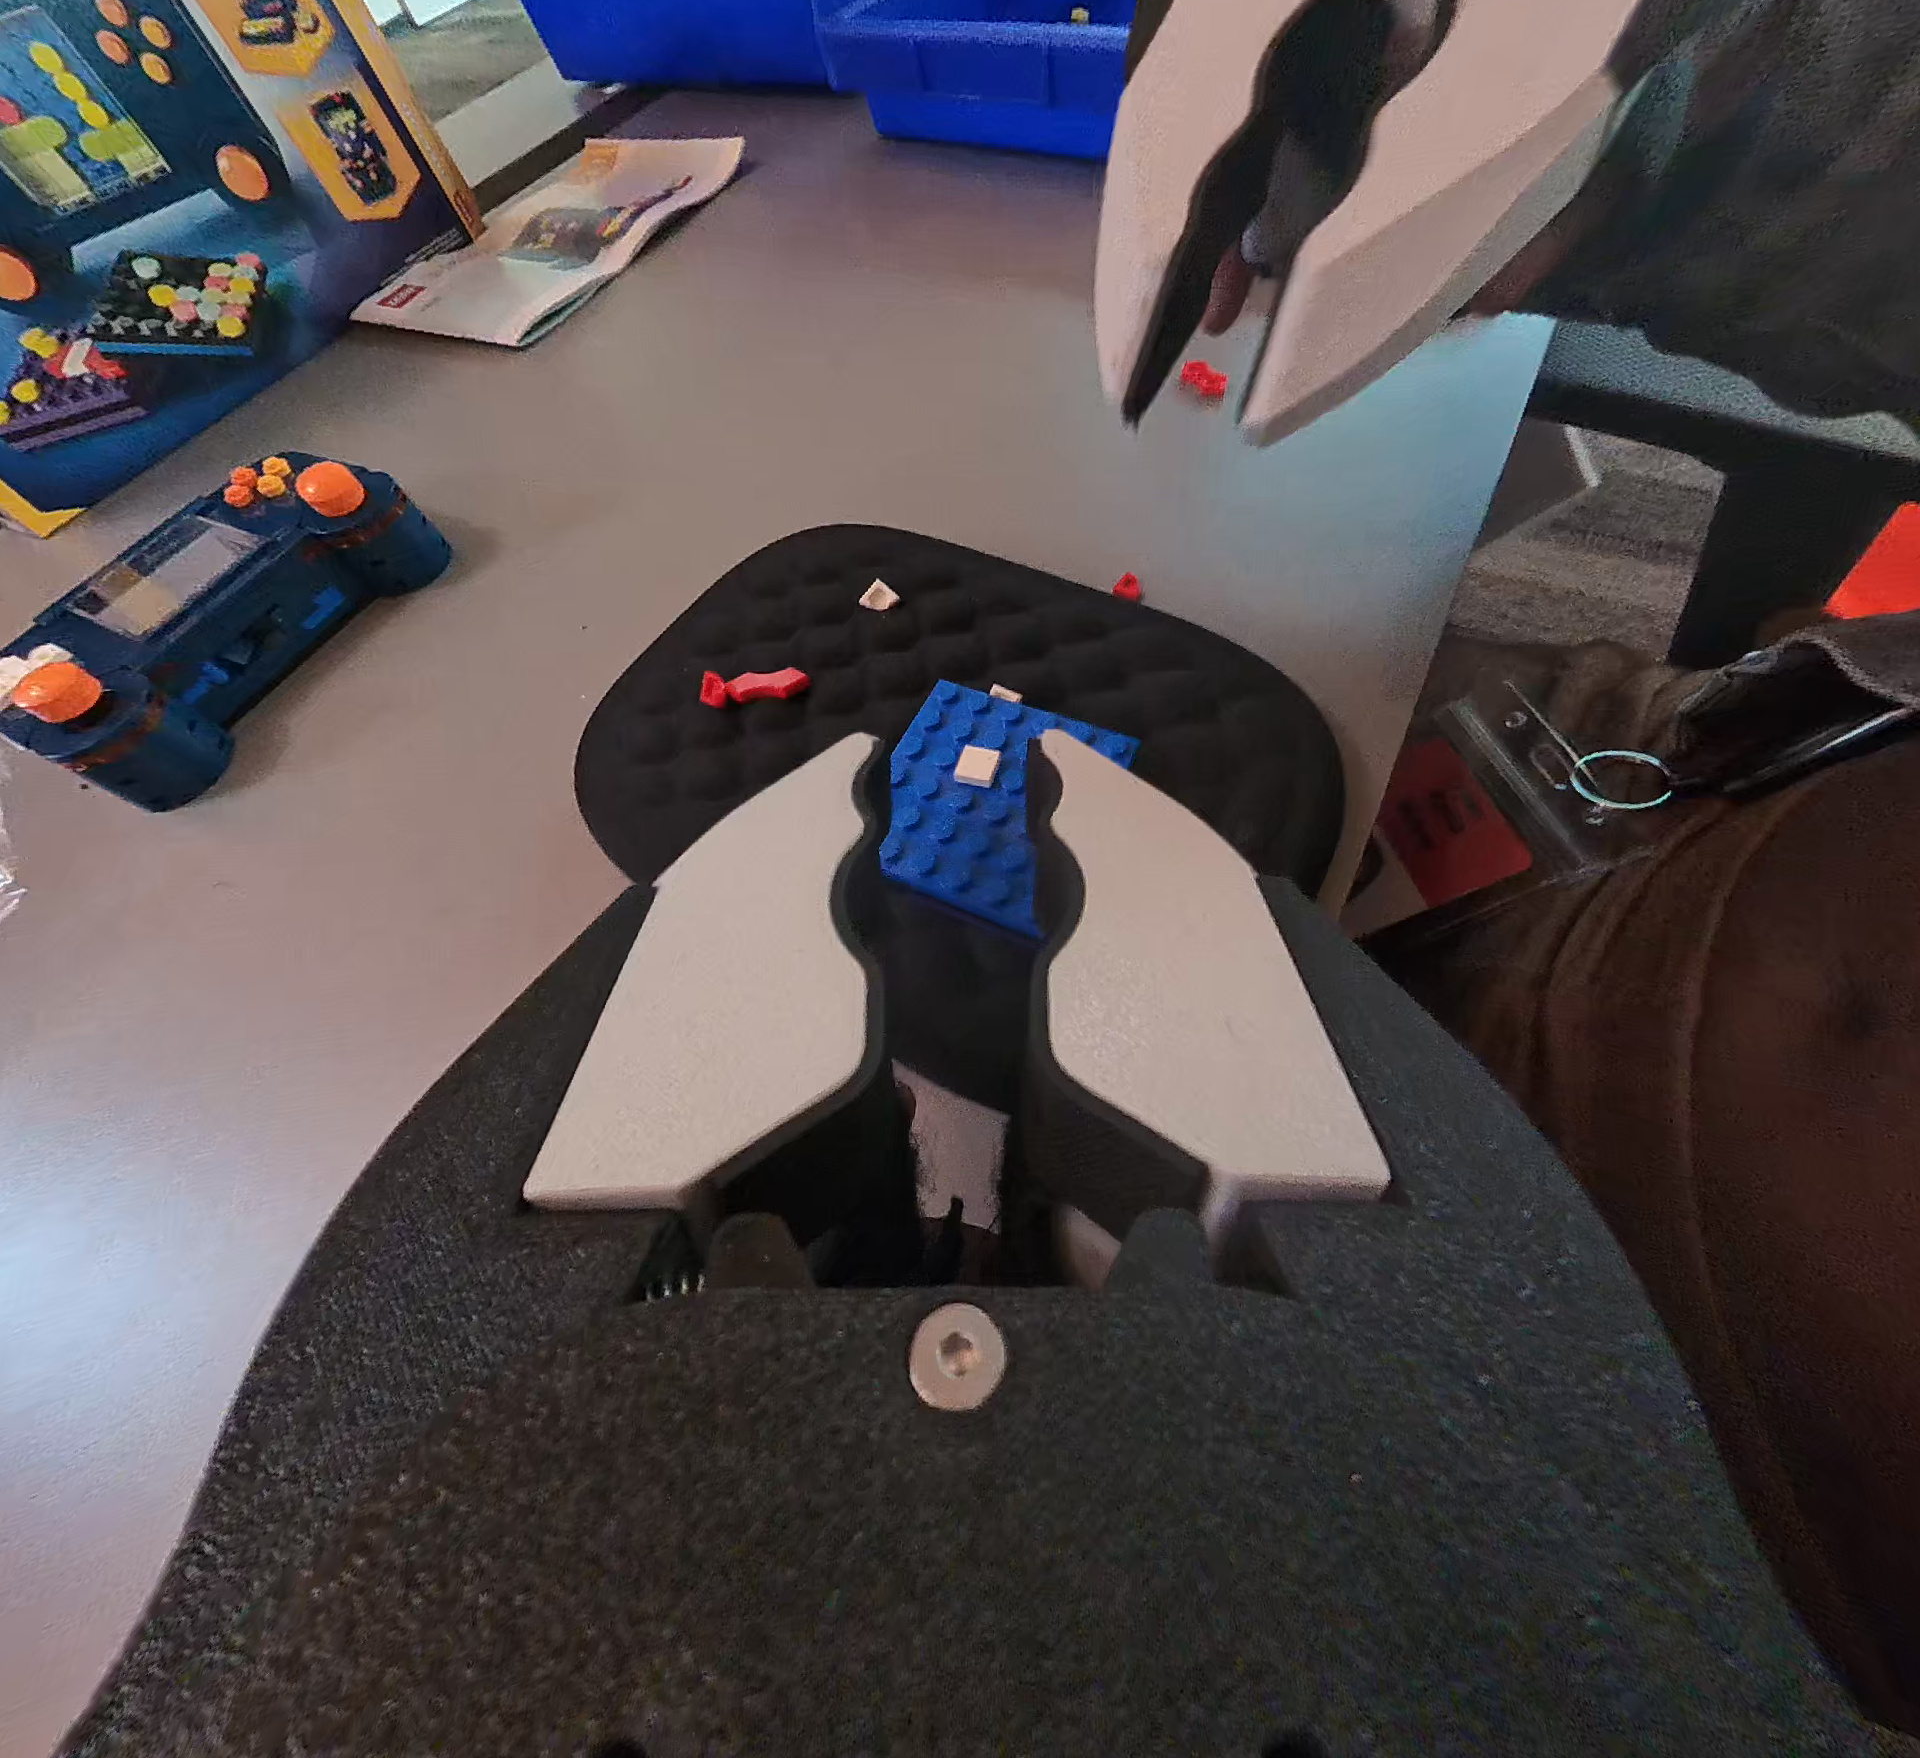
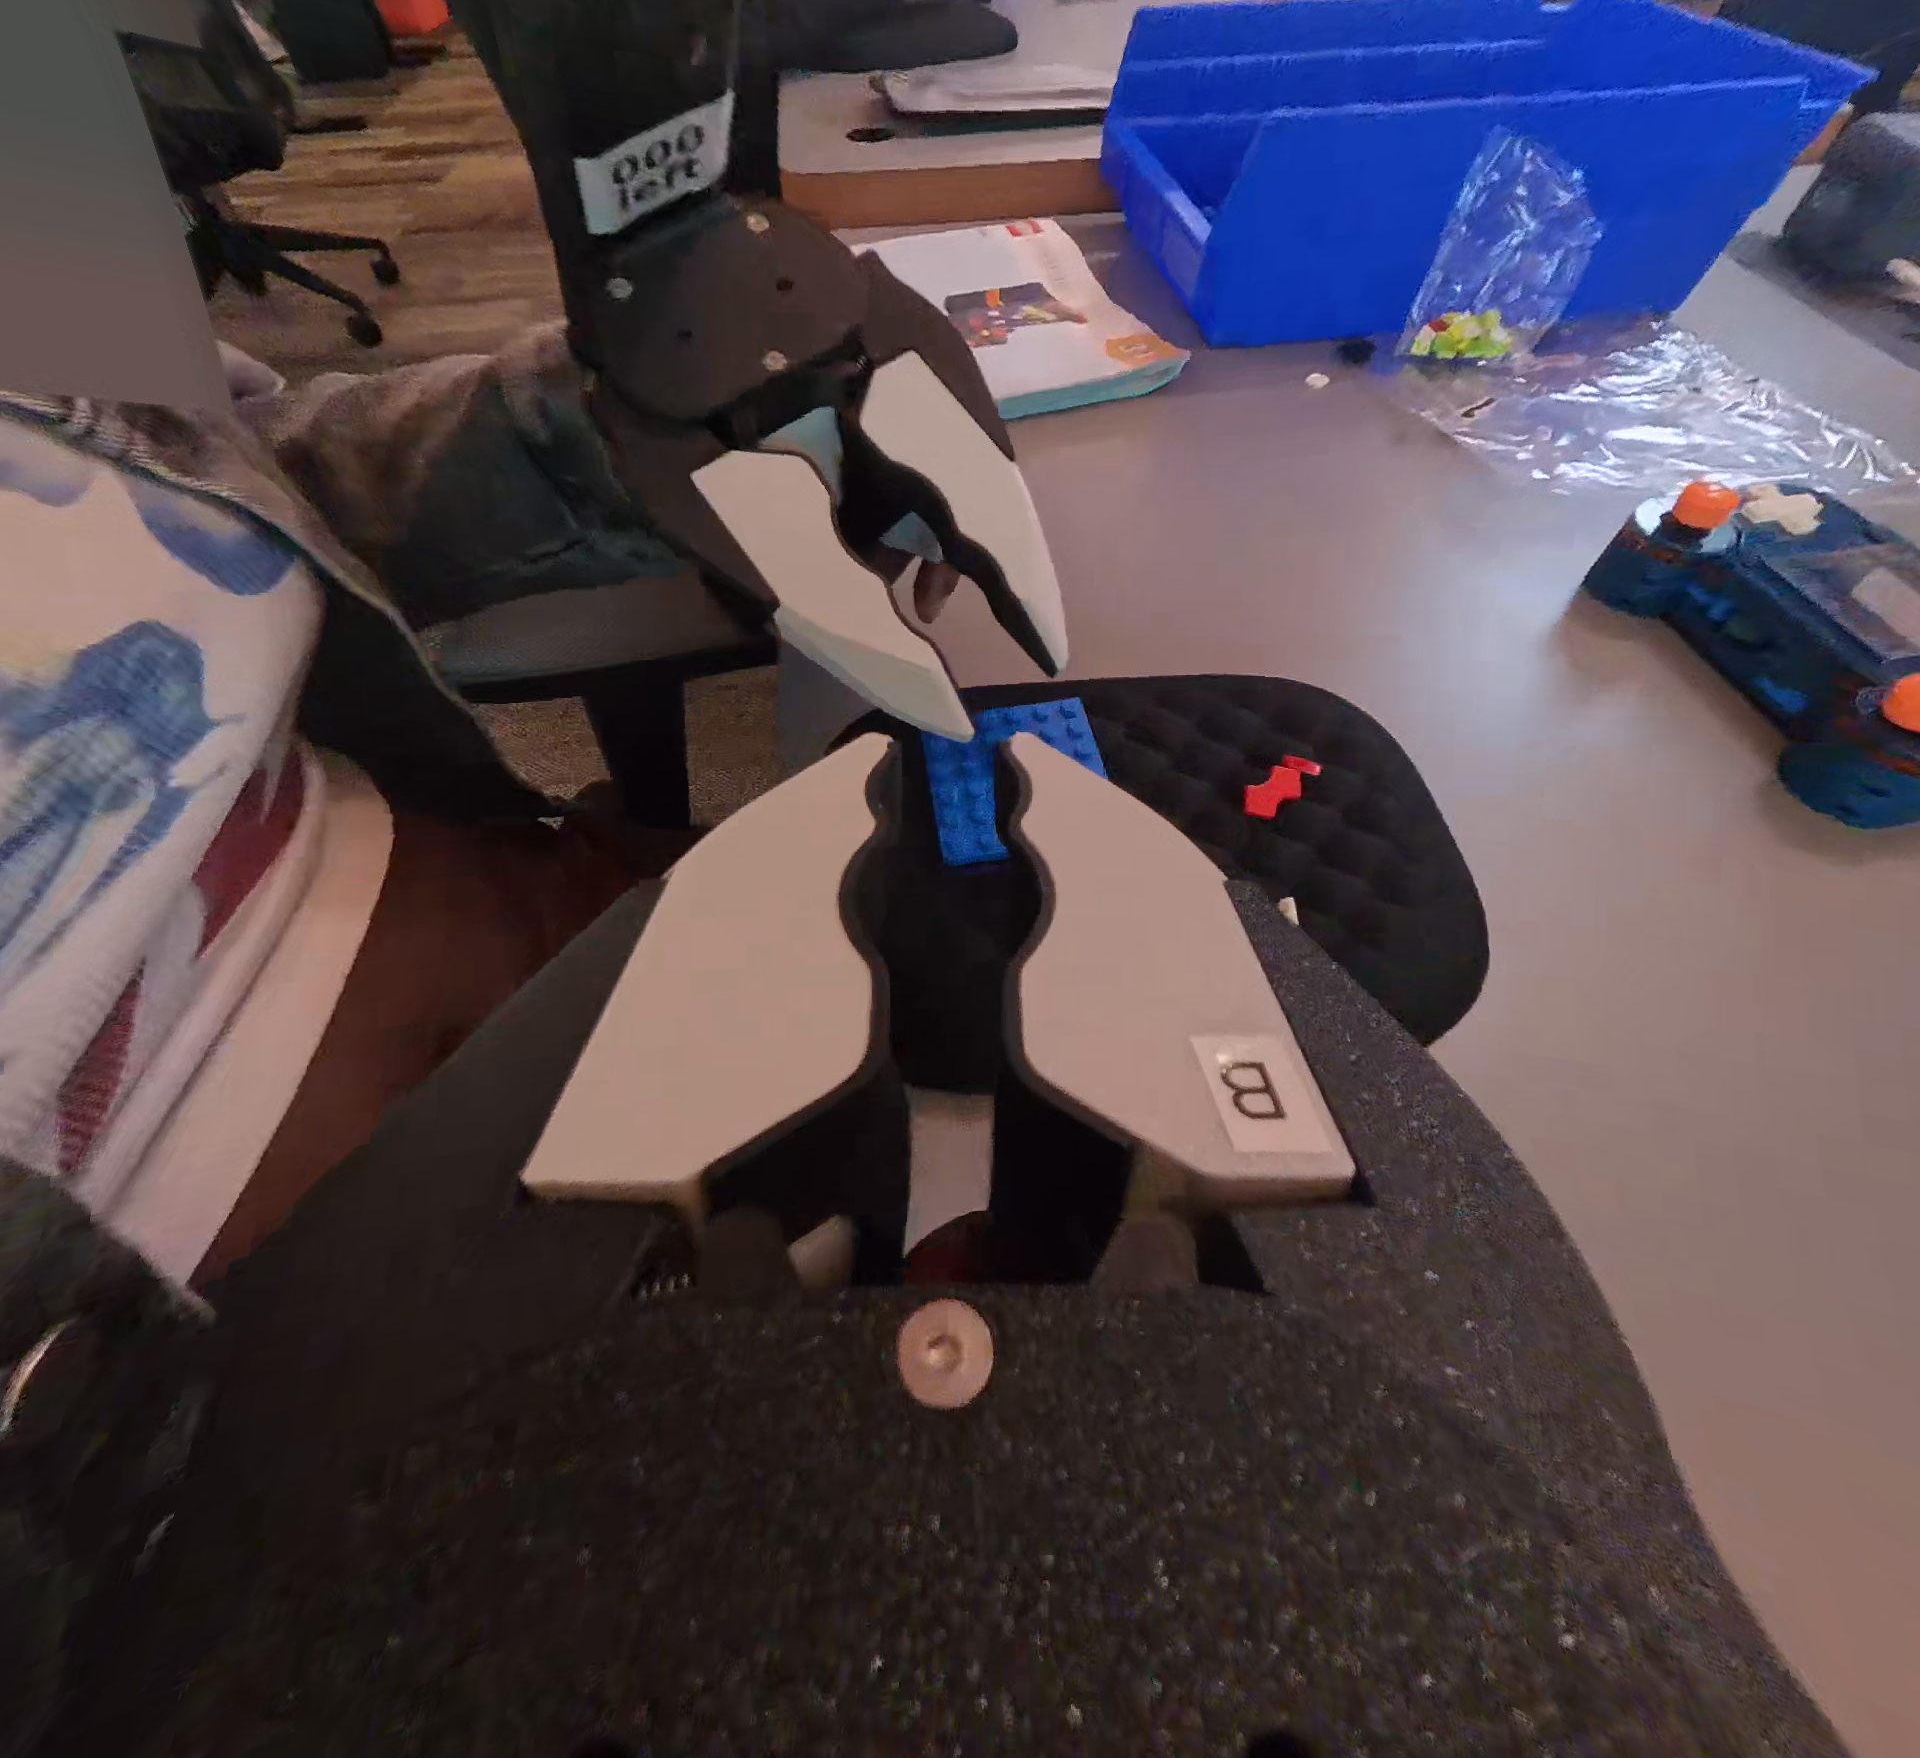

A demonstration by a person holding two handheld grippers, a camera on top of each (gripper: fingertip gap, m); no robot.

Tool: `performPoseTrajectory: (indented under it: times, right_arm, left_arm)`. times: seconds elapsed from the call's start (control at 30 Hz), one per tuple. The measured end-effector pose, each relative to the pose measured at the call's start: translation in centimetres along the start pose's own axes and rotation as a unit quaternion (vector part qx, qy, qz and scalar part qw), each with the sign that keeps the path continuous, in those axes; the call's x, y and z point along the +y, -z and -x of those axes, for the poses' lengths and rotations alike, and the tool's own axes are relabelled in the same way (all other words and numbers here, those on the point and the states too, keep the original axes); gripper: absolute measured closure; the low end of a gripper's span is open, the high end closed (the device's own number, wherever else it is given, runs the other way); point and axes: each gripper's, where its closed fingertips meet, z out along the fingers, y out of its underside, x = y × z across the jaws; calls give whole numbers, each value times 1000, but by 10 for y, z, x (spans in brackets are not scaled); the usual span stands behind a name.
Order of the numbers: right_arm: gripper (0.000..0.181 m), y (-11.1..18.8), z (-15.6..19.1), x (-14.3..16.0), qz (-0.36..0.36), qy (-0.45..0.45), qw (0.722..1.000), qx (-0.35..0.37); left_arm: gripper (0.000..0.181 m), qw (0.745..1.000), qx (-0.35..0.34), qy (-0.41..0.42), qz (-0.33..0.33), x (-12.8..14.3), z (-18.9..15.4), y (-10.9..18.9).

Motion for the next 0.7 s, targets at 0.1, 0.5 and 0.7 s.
performPoseTrajectory:
  times: [0.1, 0.5, 0.7]
  right_arm:
    - [168, -23, -4, 11, 43, 2, 999, -3]
    - [165, -58, -17, 40, 163, 90, 980, -66]
    - [168, -59, -21, 48, 274, 164, 938, -134]
  left_arm:
    - [158, 1000, 7, -9, 11, 3, -1, 1]
    - [173, 998, 34, 16, 52, 20, -10, -9]
    - [173, 997, 36, 29, 61, 22, -10, -10]
